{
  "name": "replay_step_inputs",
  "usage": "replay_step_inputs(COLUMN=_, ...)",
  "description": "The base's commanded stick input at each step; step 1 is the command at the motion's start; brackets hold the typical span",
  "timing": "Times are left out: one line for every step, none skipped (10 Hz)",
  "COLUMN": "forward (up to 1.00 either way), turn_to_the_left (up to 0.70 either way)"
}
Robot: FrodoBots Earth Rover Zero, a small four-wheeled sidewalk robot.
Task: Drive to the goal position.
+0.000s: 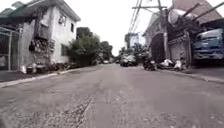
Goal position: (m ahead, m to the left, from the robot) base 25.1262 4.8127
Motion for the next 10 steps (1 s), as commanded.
replay_step_inputs(forward=1.0, turn_to_the_left=0.0)
replay_step_inputs(forward=1.0, turn_to_the_left=0.0)
replay_step_inputs(forward=1.0, turn_to_the_left=0.0)
replay_step_inputs(forward=1.0, turn_to_the_left=0.0)
replay_step_inputs(forward=1.0, turn_to_the_left=0.0)
replay_step_inputs(forward=1.0, turn_to_the_left=0.0)
replay_step_inputs(forward=1.0, turn_to_the_left=0.0)
replay_step_inputs(forward=1.0, turn_to_the_left=0.0)
replay_step_inputs(forward=1.0, turn_to_the_left=0.0)
replay_step_inputs(forward=1.0, turn_to_the_left=0.0)
